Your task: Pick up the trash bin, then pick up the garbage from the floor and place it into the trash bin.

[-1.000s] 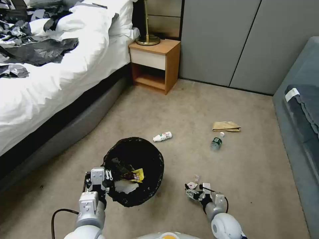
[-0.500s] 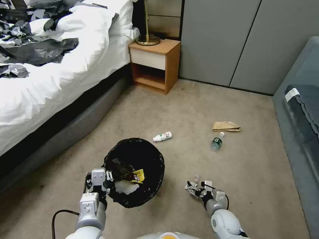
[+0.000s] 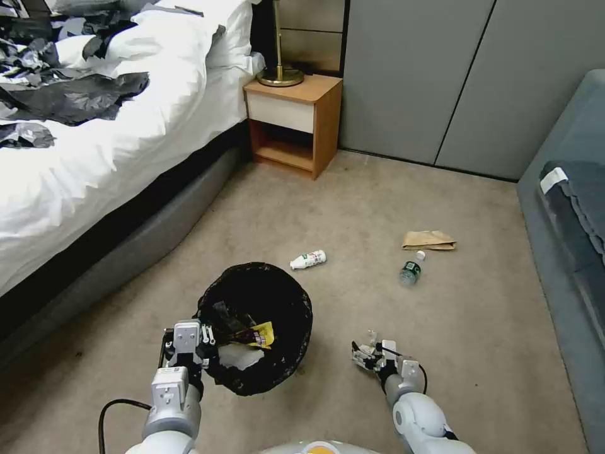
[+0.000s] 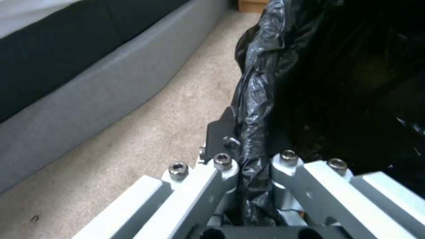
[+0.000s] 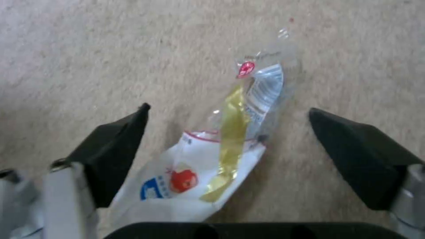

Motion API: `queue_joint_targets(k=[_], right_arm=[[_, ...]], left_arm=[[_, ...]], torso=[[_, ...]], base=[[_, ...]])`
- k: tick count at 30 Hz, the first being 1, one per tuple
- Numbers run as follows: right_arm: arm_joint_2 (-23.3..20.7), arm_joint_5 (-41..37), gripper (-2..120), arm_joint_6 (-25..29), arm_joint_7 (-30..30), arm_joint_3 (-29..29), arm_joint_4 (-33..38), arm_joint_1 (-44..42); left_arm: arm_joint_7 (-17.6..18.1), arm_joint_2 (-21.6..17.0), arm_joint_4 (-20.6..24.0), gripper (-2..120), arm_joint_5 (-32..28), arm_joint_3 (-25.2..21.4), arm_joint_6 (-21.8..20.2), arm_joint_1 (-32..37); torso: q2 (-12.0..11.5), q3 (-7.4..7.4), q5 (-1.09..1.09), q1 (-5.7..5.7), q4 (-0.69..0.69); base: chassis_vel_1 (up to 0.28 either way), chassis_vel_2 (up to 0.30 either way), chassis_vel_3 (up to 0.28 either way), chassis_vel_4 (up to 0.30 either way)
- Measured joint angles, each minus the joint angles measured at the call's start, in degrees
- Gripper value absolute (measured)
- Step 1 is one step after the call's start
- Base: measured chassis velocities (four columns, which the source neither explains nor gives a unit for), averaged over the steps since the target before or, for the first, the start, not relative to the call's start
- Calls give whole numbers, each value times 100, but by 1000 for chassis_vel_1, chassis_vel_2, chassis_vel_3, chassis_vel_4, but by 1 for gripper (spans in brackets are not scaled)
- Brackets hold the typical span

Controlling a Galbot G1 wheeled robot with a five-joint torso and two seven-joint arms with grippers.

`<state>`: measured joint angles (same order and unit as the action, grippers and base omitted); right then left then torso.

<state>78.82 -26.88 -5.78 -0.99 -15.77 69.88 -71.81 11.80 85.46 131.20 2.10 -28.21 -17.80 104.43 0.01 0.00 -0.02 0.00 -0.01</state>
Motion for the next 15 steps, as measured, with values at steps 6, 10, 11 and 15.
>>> queue_joint_targets(k=[6, 10, 11, 15], right_arm=[[48, 148, 65, 150, 47, 10, -321, 148], [45, 187, 51, 179, 48, 4, -399, 184], [38, 189, 46, 180, 43, 2, -400, 185], [32, 188, 35, 180, 24, -1, -398, 184]], left_arm=[[-1, 0, -1, 1, 3, -6, 9, 10], [-1, 3, -19, 1, 3, -7, 9, -10], [-1, 4, -30, 1, 3, -6, 9, -20], [-1, 7, -46, 1, 3, -3, 9, -38]], torso=[[1, -1, -5, -1, -2], [2, -2, -3, -1, -3], [2, -1, -3, -1, -3], [1, -1, -3, -1, -3]], base=[[0, 0, 0, 0], [0, 0, 0, 0], [0, 0, 0, 0], [0, 0, 0, 0]])
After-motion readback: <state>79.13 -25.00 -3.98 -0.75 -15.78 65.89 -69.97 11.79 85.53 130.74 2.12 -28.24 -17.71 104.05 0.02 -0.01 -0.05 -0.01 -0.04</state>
